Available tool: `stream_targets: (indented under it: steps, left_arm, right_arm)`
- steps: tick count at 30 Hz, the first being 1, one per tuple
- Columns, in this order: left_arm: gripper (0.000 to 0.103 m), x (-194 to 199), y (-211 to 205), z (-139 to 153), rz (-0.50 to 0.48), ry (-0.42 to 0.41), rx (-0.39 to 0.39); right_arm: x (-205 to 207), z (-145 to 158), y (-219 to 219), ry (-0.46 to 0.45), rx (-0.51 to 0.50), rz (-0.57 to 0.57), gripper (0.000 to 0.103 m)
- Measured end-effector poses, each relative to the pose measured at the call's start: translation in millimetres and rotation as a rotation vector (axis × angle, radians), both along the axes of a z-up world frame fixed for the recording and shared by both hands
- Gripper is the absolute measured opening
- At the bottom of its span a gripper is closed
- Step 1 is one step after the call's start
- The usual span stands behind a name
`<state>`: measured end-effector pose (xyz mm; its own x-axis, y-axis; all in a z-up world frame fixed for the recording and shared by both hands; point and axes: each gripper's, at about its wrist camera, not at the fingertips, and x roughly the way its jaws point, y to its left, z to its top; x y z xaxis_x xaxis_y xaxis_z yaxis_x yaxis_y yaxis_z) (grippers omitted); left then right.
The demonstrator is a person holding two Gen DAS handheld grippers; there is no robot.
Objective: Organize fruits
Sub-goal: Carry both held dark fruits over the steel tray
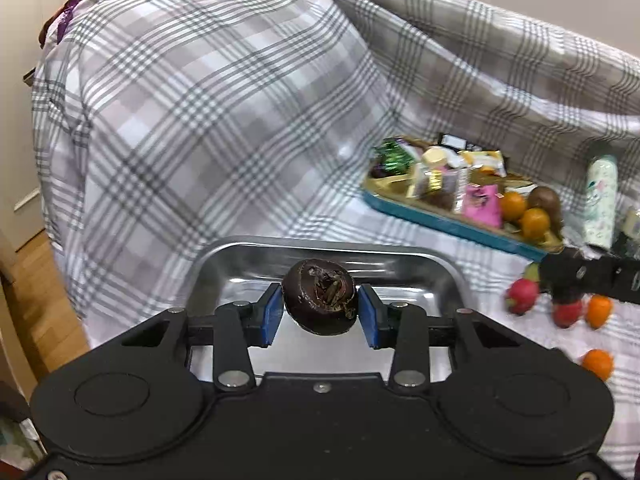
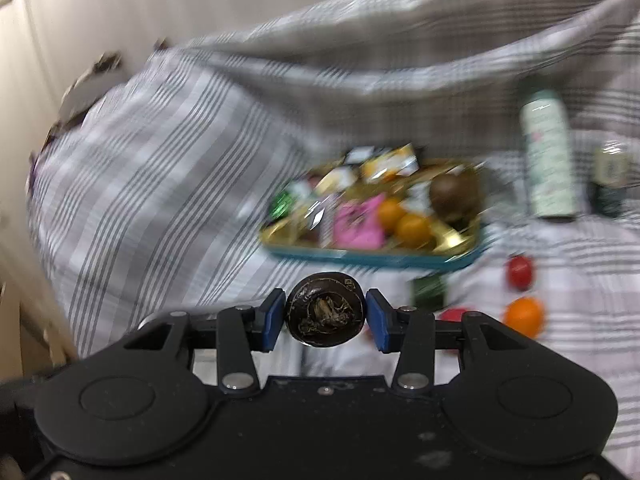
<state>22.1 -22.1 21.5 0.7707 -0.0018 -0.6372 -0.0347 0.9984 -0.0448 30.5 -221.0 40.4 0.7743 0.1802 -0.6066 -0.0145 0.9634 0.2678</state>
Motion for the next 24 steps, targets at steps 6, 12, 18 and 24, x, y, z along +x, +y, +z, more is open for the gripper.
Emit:
stream_targets:
  steps: [6,12,18,24]
  left_arm:
    - [0.048,0.4,21.3,-14.0,-0.023,0.01,0.043]
    - [0.048,2.6,37.9,-21.7,0.01,0.041,-0.03]
    - [0.048,3.9,33.5,-26.6,-0.023,0.058,0.03]
    - [0.049,6.2,38.0,-27.3,-0.019,0.076,0.014]
  right_arm:
    - [0.7,-27.5,47.9,0.052,-0.04,0.076,0.046]
    - [0.8,-40.4,64.5,0.062,-0.042,0.11,0.046]
    - [1.1,-47.1,69.1,0.071,-0.053,0.12,0.046]
    - [-2.0,-44.3,78.6,0.05,-0.089,0.161,0.046]
